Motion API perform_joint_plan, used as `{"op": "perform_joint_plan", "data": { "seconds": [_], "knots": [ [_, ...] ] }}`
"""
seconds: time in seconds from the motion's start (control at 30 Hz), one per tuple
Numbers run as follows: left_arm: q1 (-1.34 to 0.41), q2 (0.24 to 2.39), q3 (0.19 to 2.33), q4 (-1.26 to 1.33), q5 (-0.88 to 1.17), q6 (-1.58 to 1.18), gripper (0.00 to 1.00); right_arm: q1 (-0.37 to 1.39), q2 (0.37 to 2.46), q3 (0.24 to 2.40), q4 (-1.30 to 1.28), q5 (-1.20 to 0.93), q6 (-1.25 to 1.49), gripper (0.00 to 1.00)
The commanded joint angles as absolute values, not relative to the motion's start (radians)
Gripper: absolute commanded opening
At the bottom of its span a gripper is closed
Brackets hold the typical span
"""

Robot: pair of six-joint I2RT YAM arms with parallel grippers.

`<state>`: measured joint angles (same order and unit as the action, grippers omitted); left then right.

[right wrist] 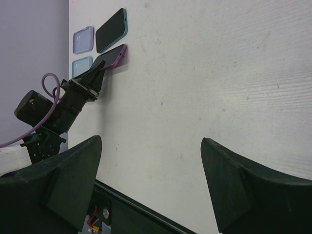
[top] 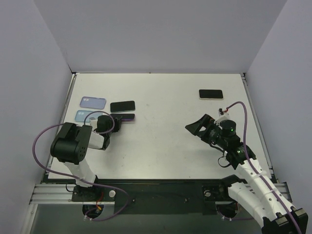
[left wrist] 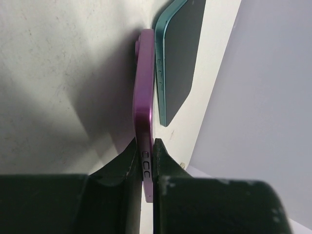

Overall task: Take the phone out of the phone case
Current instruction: Place the phone at the center of the board, then pick up the phone at the center of the board.

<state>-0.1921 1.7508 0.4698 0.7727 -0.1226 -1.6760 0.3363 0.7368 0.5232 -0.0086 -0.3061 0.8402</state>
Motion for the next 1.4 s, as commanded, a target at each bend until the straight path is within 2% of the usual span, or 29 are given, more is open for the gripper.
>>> {"op": "perform_joint_plan", "data": {
  "seconds": [0.0, 0.03, 0.07, 0.13, 0.3, 0.47, 0.53, 0.57, 0.67, 0.7, 0.83, 1.07, 1.2, 1.37],
  "knots": [
    [-0.179, 1.781, 0.495, 0.776, -0.115, -1.68, 0.17, 0.328, 0.726, 0.511, 0.009, -0.316, 0.847, 0.77],
    [-0.175, 1.786, 0.499, 0.767, -0.104, -1.686, 0.22, 0.328, 0.727, 0.509, 0.009, -0.314, 0.845, 0.77],
    [-0.175, 1.786, 0.496, 0.756, -0.097, -1.686, 0.33, 0.328, 0.729, 0.508, 0.009, -0.314, 0.847, 0.77],
    [-0.172, 1.779, 0.497, 0.726, -0.086, -1.681, 0.44, 0.328, 0.735, 0.508, 0.011, -0.314, 0.847, 0.77],
    [-0.15, 1.721, 0.521, 0.614, -0.051, -1.638, 0.5, 0.327, 0.744, 0.512, 0.017, -0.322, 0.848, 0.77],
    [-0.126, 1.69, 0.606, 0.333, 0.038, -1.64, 0.53, 0.327, 0.744, 0.512, 0.026, -0.324, 0.853, 0.77],
    [-0.12, 1.687, 0.643, 0.235, 0.07, -1.644, 0.58, 0.327, 0.745, 0.508, 0.029, -0.324, 0.857, 0.77],
    [-0.12, 1.687, 0.655, 0.21, 0.089, -1.644, 0.64, 0.325, 0.744, 0.505, 0.032, -0.325, 0.859, 0.77],
    [-0.11, 1.677, 0.673, 0.167, 0.115, -1.649, 0.65, 0.325, 0.741, 0.502, 0.035, -0.327, 0.864, 0.77],
    [-0.109, 1.672, 0.689, 0.125, 0.117, -1.637, 0.78, 0.325, 0.738, 0.5, 0.035, -0.331, 0.865, 0.77],
    [-0.104, 1.64, 0.817, -0.208, 0.071, -1.589, 0.84, 0.325, 0.726, 0.5, 0.031, -0.33, 0.867, 0.77],
    [-0.087, 1.52, 0.871, -0.395, 0.072, -1.534, 0.85, 0.322, 0.73, 0.503, 0.026, -0.324, 0.868, 0.76],
    [-0.13, 1.416, 0.906, -0.378, 0.028, -1.363, 0.84, 0.318, 0.785, 0.529, 0.008, -0.29, 0.862, 0.75],
    [-0.242, 1.371, 0.989, -0.218, 0.098, -0.931, 0.79, 0.269, 0.965, 0.635, -0.035, -0.232, 0.844, 0.74]
  ]
}}
